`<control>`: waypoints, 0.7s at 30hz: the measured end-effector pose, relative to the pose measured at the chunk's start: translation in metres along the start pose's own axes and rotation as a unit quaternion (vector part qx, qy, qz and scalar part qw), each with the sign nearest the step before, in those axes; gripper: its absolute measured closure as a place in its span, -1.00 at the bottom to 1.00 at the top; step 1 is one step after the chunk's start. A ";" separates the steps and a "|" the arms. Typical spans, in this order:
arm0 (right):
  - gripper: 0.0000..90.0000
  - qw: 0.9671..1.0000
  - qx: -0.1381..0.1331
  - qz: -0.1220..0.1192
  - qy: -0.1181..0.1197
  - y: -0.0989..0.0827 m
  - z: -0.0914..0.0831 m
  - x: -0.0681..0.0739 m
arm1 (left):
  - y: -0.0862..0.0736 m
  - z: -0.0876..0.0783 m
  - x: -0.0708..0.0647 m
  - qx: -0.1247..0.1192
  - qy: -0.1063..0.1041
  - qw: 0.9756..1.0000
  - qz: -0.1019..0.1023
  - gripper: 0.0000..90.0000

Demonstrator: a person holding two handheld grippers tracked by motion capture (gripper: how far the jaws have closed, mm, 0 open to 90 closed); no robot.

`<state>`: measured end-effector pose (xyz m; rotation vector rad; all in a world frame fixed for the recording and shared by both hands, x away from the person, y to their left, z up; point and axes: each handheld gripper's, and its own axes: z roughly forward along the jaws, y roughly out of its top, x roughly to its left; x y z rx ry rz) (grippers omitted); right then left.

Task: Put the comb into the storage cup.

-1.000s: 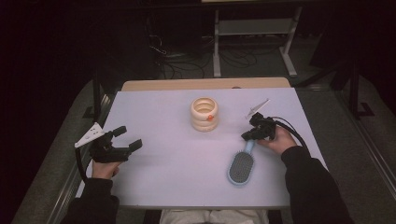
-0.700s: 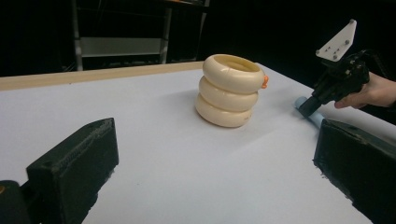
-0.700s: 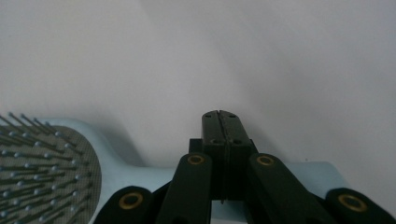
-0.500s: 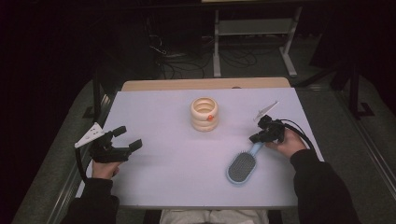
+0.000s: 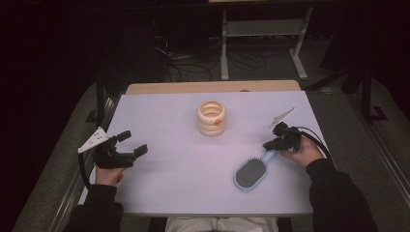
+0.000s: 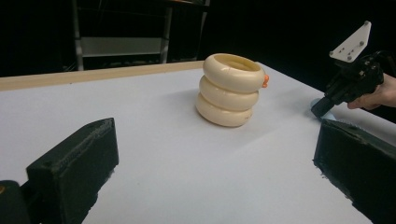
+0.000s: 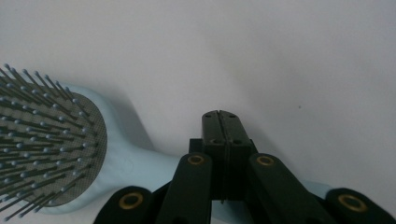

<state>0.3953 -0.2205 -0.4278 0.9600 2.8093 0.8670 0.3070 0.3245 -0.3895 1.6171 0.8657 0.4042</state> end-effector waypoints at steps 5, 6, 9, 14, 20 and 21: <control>0.97 1.000 -0.001 -0.002 0.002 -0.005 -0.002 0.001 | 0.000 0.000 0.000 0.001 0.000 1.000 0.001 -1.00; 0.97 1.000 -0.002 0.001 0.002 -0.006 -0.003 0.002 | 0.000 0.000 0.000 0.001 0.000 1.000 0.001 -1.00; 0.97 1.000 -0.004 -0.002 0.002 -0.010 -0.005 0.003 | 0.000 0.000 0.000 0.002 0.000 1.000 0.001 -1.00; 0.97 1.000 -0.003 0.001 0.007 -0.018 -0.009 0.006 | -0.001 0.001 0.001 0.014 0.010 1.000 0.002 -1.00; 0.97 1.000 -0.004 -0.001 0.006 -0.024 -0.013 0.008 | -0.001 0.001 0.001 0.010 0.009 1.000 0.001 -1.00; 0.97 1.000 -0.004 0.000 0.006 -0.026 -0.014 0.009 | -0.001 0.001 0.001 0.010 0.009 1.000 0.001 -1.00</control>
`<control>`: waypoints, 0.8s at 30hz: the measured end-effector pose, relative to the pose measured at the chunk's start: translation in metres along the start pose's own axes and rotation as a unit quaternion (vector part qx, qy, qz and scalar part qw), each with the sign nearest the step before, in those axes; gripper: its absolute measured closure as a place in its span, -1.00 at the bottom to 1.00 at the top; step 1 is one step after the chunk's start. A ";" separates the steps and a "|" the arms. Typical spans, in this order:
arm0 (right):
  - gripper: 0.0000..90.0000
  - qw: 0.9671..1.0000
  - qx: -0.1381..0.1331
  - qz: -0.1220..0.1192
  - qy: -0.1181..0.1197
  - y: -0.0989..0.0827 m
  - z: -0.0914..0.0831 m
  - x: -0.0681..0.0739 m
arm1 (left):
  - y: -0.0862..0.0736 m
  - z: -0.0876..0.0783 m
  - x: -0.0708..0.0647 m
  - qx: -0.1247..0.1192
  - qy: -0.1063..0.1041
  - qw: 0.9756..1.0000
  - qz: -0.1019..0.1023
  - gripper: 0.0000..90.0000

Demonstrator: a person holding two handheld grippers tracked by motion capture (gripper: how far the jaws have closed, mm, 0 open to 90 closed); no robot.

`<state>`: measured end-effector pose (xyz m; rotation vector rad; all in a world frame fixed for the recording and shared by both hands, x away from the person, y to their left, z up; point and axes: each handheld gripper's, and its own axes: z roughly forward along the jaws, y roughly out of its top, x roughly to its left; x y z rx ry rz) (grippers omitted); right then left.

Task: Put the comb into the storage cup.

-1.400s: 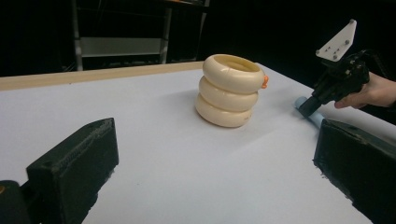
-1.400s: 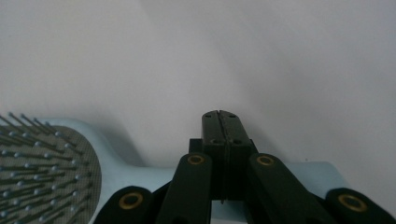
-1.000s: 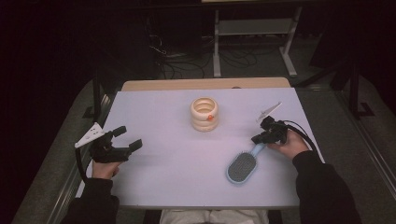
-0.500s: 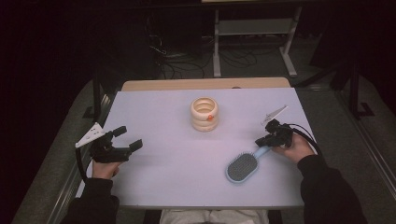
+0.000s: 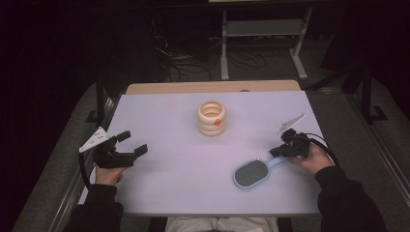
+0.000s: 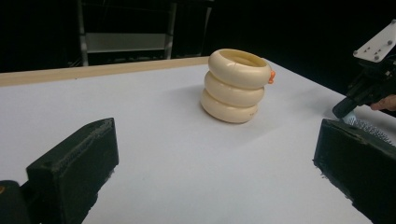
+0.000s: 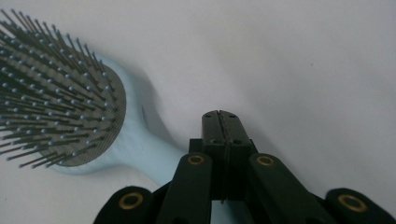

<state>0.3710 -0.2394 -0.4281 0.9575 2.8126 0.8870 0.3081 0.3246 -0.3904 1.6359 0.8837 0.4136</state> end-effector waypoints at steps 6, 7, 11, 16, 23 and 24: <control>0.97 1.000 -0.008 -0.001 0.004 -0.012 -0.009 0.007 | 0.000 0.000 0.000 0.001 0.000 1.000 -0.001 -1.00; 0.97 1.000 -0.009 -0.001 0.005 -0.014 -0.010 0.008 | 0.000 0.000 0.000 0.001 0.000 1.000 0.000 -1.00; 0.97 1.000 -0.009 -0.001 0.007 -0.021 -0.012 0.010 | 0.000 0.000 0.000 0.002 0.001 1.000 0.000 -1.00; 0.97 1.000 -0.008 0.000 0.005 -0.025 -0.012 0.012 | 0.000 0.000 0.000 0.003 0.002 1.000 -0.001 -1.00; 0.97 1.000 -0.009 0.003 0.004 -0.034 -0.017 0.019 | 0.000 -0.001 0.000 0.001 0.002 1.000 -0.001 -1.00; 0.97 1.000 -0.005 0.005 0.001 -0.035 -0.017 0.020 | 0.000 -0.001 0.000 0.001 0.002 1.000 -0.001 -1.00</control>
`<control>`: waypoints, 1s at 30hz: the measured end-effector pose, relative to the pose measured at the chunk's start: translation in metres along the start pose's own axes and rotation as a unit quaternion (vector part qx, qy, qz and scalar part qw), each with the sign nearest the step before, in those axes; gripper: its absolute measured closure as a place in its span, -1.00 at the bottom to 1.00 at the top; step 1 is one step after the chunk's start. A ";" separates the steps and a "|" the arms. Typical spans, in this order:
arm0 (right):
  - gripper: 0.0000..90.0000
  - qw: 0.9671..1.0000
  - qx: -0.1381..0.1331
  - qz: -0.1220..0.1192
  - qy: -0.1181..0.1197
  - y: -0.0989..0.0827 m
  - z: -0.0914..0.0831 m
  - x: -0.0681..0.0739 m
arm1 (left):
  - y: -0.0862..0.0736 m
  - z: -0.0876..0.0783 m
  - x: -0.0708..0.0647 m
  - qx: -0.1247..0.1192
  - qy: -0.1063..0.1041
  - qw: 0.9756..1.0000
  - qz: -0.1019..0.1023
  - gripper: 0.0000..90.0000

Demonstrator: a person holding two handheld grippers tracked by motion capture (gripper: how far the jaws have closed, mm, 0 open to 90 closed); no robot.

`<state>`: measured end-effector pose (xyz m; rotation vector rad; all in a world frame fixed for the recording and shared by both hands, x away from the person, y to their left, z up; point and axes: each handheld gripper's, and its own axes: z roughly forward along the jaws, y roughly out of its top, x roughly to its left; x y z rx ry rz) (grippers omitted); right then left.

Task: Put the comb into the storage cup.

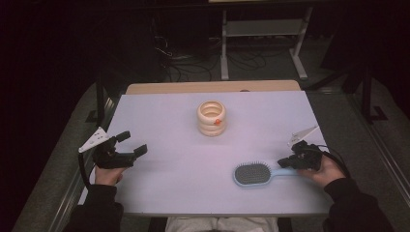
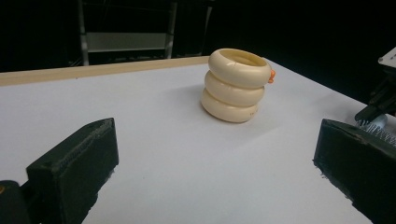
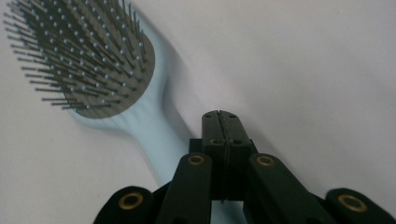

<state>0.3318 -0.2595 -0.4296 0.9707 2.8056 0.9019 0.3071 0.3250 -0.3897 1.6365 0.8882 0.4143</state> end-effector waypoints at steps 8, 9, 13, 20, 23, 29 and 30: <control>0.97 1.000 -0.009 0.016 -0.005 -0.010 -0.007 0.004 | 0.000 0.000 -0.001 0.003 -0.002 1.000 0.005 -1.00; 0.97 1.000 -0.009 0.016 -0.005 -0.010 -0.007 0.004 | 0.000 0.000 -0.001 0.002 -0.001 1.000 0.005 -1.00; 0.97 1.000 -0.009 0.024 -0.006 -0.017 -0.009 0.008 | 0.001 0.000 -0.001 0.001 0.000 1.000 0.006 -1.00; 0.97 0.999 -0.007 0.032 -0.008 -0.022 -0.010 0.013 | 0.001 -0.001 -0.001 0.000 0.001 1.000 0.007 -1.00; 0.97 0.999 -0.005 0.035 -0.004 -0.025 -0.011 0.017 | 0.001 -0.001 -0.002 -0.001 0.001 1.000 0.007 -1.00; 0.97 0.999 -0.004 0.034 -0.002 -0.029 -0.014 0.025 | 0.001 -0.002 -0.002 -0.001 0.001 1.000 0.006 -1.00; 0.97 0.999 -0.004 0.034 -0.002 -0.029 -0.014 0.025 | 0.001 -0.002 -0.002 -0.001 0.001 1.000 0.007 -1.00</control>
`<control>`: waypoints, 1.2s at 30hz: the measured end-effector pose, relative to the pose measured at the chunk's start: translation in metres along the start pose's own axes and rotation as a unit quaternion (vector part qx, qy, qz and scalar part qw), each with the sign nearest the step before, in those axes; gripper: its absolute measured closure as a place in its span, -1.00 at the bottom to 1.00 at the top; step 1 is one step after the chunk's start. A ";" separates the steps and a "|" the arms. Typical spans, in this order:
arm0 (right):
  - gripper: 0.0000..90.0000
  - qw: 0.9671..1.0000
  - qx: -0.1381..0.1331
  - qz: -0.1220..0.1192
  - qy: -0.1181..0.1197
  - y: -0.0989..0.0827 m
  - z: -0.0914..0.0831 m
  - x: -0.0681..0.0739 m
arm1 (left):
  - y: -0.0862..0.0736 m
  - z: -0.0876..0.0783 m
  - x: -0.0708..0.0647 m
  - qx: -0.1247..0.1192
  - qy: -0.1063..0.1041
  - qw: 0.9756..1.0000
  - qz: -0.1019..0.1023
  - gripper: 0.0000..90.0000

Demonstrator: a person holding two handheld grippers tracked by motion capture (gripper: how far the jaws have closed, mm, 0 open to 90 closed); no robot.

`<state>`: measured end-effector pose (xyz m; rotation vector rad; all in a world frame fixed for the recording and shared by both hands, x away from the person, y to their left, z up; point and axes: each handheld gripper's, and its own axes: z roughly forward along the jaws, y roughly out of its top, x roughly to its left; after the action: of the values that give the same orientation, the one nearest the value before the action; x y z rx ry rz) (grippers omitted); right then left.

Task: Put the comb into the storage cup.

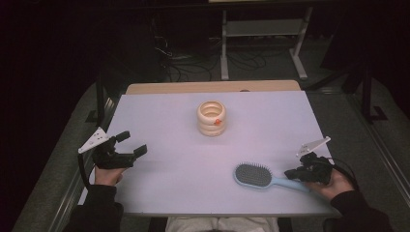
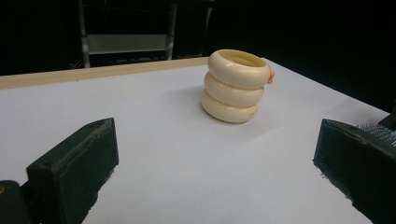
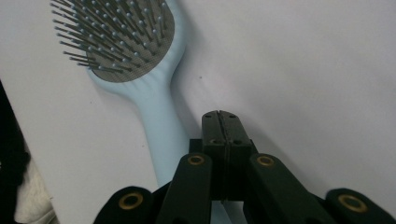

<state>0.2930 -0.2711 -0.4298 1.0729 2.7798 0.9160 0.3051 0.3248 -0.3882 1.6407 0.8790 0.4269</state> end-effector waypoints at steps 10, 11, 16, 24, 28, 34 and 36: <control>0.97 1.000 -0.017 -0.022 -0.011 -0.003 -0.014 0.013 | 0.000 0.000 0.000 0.001 0.001 1.000 -0.002 -1.00; 0.97 1.000 -0.017 -0.022 -0.011 -0.003 -0.014 0.013 | 0.000 0.000 0.000 0.001 0.001 1.000 -0.002 -1.00; 0.96 0.999 -0.020 -0.042 -0.016 0.001 -0.021 0.020 | 0.000 -0.001 0.000 0.000 0.001 1.000 -0.003 -1.00; 0.86 0.997 -0.027 -0.065 -0.020 0.013 -0.029 0.028 | 0.000 -0.001 0.001 -0.001 0.002 1.000 -0.004 -1.00; 0.70 0.996 -0.014 -0.087 -0.022 0.023 -0.029 0.033 | 0.000 -0.001 0.000 -0.001 0.002 1.000 -0.005 -1.00; 0.56 0.994 0.002 -0.111 -0.020 0.035 -0.027 0.039 | 0.000 -0.001 0.000 -0.001 0.002 1.000 -0.006 -1.00; 0.46 0.992 0.007 -0.122 -0.023 0.038 -0.025 0.041 | 0.000 -0.001 0.000 -0.001 0.002 1.000 -0.006 -1.00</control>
<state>0.2790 -0.2361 -0.3811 0.7238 2.8006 0.8325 0.3044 0.3258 -0.3884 1.6324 0.8903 0.4237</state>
